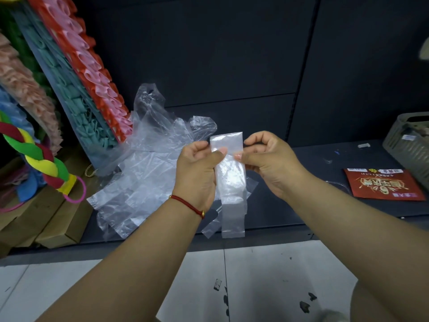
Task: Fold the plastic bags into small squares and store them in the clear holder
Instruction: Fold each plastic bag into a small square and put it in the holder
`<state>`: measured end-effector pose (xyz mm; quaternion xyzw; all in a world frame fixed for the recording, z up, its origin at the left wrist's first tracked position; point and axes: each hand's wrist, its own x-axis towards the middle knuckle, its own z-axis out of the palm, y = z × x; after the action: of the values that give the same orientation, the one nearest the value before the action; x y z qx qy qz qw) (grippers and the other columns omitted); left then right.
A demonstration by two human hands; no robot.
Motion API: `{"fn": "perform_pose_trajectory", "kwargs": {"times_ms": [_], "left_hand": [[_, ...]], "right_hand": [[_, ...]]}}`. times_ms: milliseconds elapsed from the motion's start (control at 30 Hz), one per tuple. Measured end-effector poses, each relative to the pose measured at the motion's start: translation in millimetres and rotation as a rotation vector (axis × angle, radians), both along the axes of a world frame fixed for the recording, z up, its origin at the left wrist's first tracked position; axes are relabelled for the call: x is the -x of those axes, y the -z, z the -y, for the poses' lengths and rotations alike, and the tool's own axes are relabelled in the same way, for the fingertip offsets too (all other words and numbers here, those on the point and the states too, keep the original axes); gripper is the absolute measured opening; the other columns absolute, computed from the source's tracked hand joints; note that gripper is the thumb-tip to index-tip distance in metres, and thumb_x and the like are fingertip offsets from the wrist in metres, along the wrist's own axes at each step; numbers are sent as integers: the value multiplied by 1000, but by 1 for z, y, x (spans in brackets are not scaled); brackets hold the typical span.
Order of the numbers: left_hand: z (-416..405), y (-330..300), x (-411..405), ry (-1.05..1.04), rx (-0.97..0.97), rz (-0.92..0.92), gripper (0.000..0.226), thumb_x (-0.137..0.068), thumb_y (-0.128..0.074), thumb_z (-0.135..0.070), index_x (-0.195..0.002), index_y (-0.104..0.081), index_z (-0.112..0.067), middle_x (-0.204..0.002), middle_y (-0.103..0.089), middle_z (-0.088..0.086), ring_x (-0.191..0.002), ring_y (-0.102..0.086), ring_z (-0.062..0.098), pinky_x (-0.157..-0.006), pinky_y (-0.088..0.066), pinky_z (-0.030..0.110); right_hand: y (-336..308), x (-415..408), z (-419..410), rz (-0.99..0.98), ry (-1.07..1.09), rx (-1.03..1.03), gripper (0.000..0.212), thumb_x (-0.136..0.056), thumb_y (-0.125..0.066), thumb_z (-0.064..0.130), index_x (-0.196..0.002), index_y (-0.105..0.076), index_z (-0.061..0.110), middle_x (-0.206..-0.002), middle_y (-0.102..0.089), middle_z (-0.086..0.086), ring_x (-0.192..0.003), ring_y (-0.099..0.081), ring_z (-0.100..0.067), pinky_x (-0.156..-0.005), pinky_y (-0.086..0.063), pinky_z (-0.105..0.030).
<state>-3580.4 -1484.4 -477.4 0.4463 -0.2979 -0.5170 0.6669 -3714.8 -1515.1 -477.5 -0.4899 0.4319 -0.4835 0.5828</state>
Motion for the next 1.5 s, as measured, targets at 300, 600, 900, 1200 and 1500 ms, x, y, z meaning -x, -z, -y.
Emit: {"fn": "perform_pose_trajectory", "kwargs": {"times_ms": [300,600,900,1200,1500], "left_hand": [[-3,11,-1,99,-150,424,23,-86,-73,-14,-88,-68,9,-81,-63,16,-74,-55,24,-74,-50,37],[-6,0,-7,7,-98,297,11,-88,-70,-12,-87,-73,-2,-77,-73,7,-63,-64,11,-54,-47,17],[-16,-9,1,148,-163,318,8,-88,-69,-8,-87,-70,0,-53,-64,-6,-40,-51,0,-42,-39,11],[-18,-5,4,153,-171,422,18,-84,-73,-6,-93,-66,8,-59,-66,0,-47,-59,2,-48,-44,12],[-21,-5,11,133,-181,436,11,-84,-74,-8,-86,-64,-4,-66,-67,0,-47,-59,-4,-46,-42,8]], "right_hand": [[-2,11,8,-22,76,-43,16,-84,-74,12,-95,-62,12,-80,-71,-5,-71,-64,-17,-69,-54,-28],[-10,12,-10,-243,-361,-424,75,-88,-37,73,-112,-60,6,-78,-70,-19,-62,-64,-24,-58,-51,-30],[4,14,-2,-51,-278,-286,72,-79,-50,66,-113,-69,5,-109,-70,-22,-99,-67,-34,-89,-55,-40],[8,16,-2,-50,-205,-120,25,-88,-67,11,-94,-66,-13,-95,-66,-27,-89,-62,-34,-88,-51,-40],[8,20,-8,-42,-123,2,21,-87,-67,0,-108,-69,3,-102,-73,-18,-97,-69,-38,-82,-58,-39]]}}
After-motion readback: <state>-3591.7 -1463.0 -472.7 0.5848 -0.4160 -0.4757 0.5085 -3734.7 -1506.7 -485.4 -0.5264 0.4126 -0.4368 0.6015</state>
